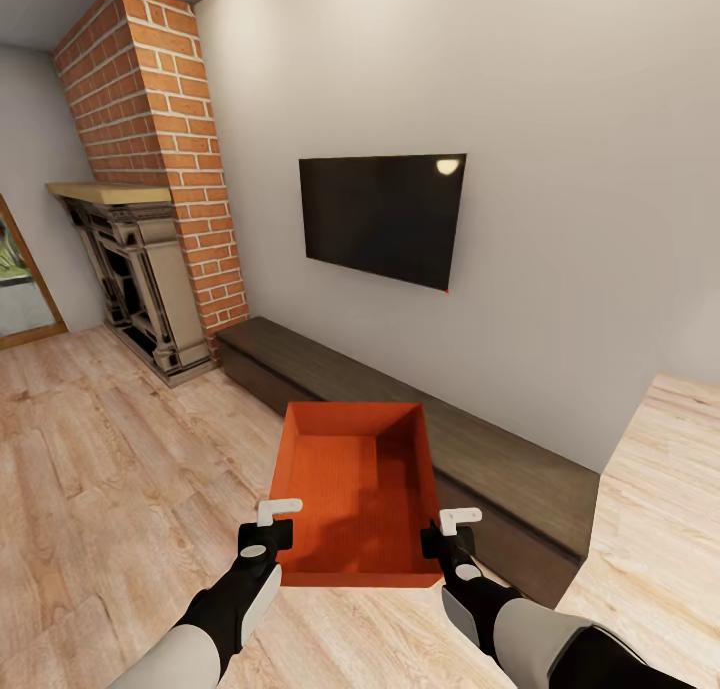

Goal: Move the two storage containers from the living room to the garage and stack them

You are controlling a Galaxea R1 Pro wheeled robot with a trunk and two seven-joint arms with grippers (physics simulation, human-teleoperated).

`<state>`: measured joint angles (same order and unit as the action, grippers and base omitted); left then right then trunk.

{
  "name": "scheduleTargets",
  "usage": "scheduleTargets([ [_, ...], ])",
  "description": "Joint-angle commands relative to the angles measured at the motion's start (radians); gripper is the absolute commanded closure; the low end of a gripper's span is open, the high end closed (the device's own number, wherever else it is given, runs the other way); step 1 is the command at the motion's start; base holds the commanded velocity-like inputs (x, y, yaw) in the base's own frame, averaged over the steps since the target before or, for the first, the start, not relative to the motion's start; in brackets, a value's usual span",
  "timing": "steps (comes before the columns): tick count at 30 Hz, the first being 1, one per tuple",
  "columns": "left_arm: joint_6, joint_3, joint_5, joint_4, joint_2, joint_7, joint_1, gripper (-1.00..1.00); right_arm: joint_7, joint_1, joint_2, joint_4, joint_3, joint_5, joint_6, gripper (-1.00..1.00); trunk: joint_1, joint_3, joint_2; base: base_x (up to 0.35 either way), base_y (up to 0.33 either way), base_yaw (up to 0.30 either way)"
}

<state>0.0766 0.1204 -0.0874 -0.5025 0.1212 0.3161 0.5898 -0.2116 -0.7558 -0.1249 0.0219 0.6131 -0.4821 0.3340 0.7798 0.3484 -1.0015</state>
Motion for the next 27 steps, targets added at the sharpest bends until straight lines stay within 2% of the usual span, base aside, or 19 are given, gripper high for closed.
scheduleTargets([
  [1,0.006,-0.005,0.003,-0.008,0.003,0.012,0.001,1.00,0.000,0.000,-0.010,-0.002,-0.021,-0.012,0.002,1.00,0.000,0.001,-0.001,0.000,0.000,0.000],
  [14,0.006,-0.005,0.003,-0.008,0.003,0.011,0.001,1.00,0.000,0.000,-0.010,-0.002,-0.021,-0.012,0.001,1.00,0.000,0.001,-0.001,0.000,0.000,0.000],
  [27,0.008,-0.004,0.003,-0.007,0.002,0.011,0.001,1.00,0.000,0.000,-0.010,-0.002,-0.021,-0.012,0.002,1.00,-0.050,-0.040,0.090,0.000,0.000,0.000],
])
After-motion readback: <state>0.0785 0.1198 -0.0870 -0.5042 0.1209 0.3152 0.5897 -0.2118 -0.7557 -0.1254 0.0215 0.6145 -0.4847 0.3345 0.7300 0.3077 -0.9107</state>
